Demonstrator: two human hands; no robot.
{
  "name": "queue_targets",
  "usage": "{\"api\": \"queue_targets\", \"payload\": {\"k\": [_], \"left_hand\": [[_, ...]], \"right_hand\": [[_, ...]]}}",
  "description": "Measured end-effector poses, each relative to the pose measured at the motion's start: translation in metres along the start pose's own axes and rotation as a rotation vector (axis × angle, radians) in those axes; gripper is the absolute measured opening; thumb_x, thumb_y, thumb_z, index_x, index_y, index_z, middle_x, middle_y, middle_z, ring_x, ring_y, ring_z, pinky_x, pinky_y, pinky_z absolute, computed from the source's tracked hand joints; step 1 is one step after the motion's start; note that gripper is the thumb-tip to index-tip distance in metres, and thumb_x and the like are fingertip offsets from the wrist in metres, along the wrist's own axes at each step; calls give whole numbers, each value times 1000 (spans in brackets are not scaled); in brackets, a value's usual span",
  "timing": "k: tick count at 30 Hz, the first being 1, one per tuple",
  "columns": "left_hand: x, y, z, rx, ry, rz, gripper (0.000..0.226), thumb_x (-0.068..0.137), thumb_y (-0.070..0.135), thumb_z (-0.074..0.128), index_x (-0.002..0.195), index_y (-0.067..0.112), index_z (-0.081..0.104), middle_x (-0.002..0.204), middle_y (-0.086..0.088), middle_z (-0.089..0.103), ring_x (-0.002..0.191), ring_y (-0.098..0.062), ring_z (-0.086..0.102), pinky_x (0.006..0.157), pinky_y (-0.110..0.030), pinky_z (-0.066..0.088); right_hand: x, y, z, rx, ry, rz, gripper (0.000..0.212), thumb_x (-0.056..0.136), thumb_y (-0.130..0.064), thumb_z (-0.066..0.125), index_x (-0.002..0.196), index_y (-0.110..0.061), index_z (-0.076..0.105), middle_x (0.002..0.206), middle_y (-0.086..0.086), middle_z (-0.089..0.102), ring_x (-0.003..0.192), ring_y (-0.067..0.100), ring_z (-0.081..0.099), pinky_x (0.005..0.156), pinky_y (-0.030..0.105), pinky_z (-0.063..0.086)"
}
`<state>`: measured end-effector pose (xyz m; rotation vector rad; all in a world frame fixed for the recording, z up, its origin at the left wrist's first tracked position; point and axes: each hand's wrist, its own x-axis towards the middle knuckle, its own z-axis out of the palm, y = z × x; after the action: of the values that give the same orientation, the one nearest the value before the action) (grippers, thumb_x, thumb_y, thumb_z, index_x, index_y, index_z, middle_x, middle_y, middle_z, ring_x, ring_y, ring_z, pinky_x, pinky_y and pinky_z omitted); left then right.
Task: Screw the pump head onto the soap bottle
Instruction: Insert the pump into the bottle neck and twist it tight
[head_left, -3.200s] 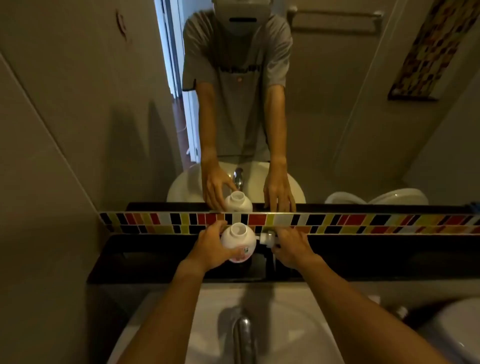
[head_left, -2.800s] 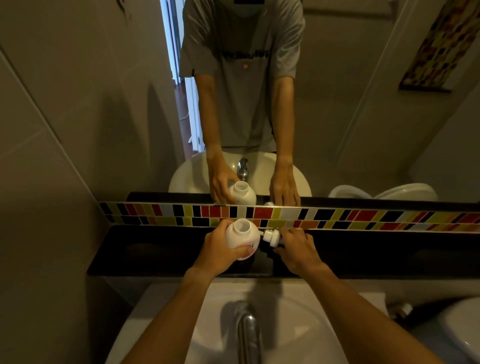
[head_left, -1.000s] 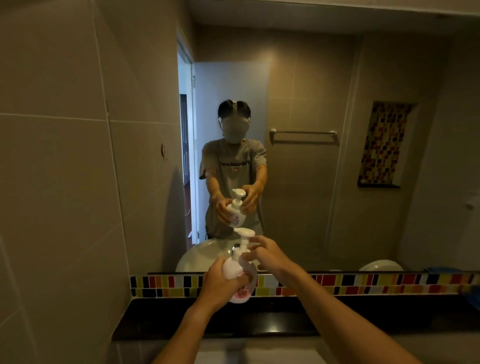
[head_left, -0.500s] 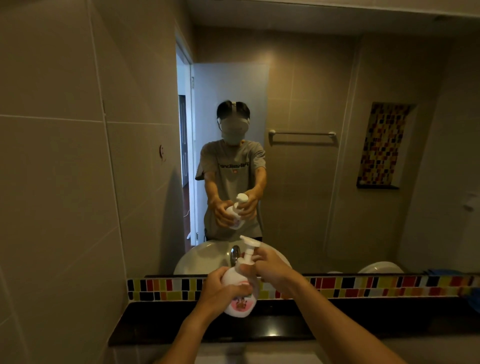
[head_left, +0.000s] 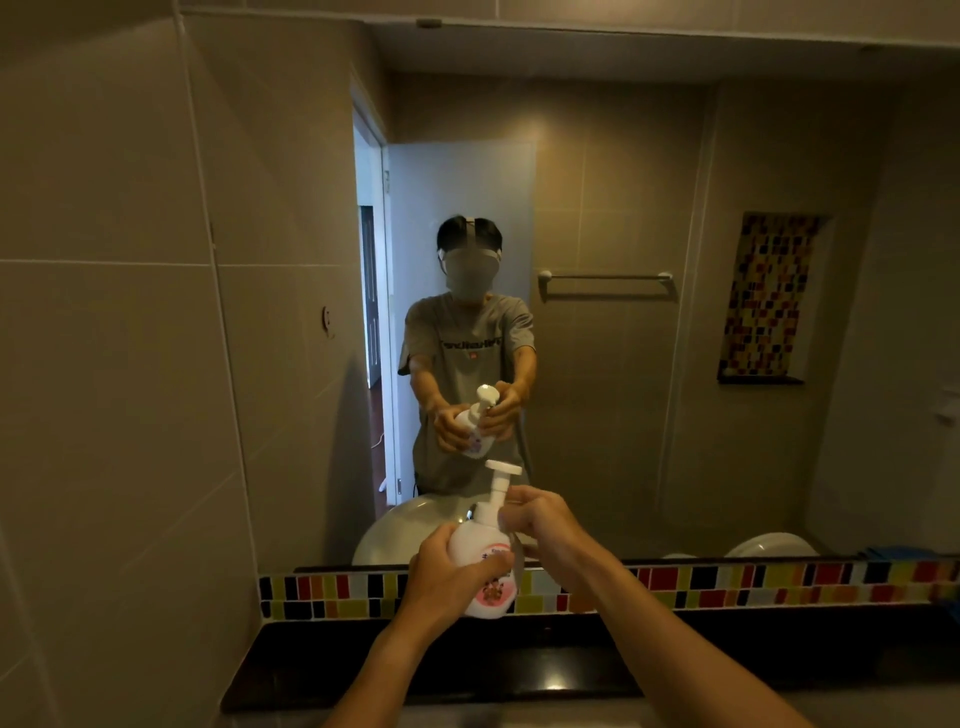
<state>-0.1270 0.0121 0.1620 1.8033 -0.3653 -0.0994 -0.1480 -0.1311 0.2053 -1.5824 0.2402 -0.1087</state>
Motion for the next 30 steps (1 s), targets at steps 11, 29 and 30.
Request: {"api": "queue_targets", "payload": {"k": [11,29,30], "left_hand": [[-7,4,1,58,71,14,56,70,37,79,108,31,39,103,6,51,82,-7,53,58,-13,39],[-7,5,13,-79,-42,-25,36,73,31,77,100,29,53,98,4,62,87,-12,63,64,-19,50],[-7,5,15,-42,-8,-6,40,71,30,79,101,29,52,96,8,60,87,-10,60,63,-17,46]], "right_hand": [[-4,5,15,52,38,16,38,84,-11,64,122,-9,59,121,17,65,106,30,63,73,33,52],[-2,8,2,-20,28,-20,44,76,-22,79,116,-7,64,108,15,71,95,28,70,68,32,55],[-1,10,4,-52,55,-43,47,75,-24,83,115,-9,63,106,13,72,94,27,71,66,30,55]]}}
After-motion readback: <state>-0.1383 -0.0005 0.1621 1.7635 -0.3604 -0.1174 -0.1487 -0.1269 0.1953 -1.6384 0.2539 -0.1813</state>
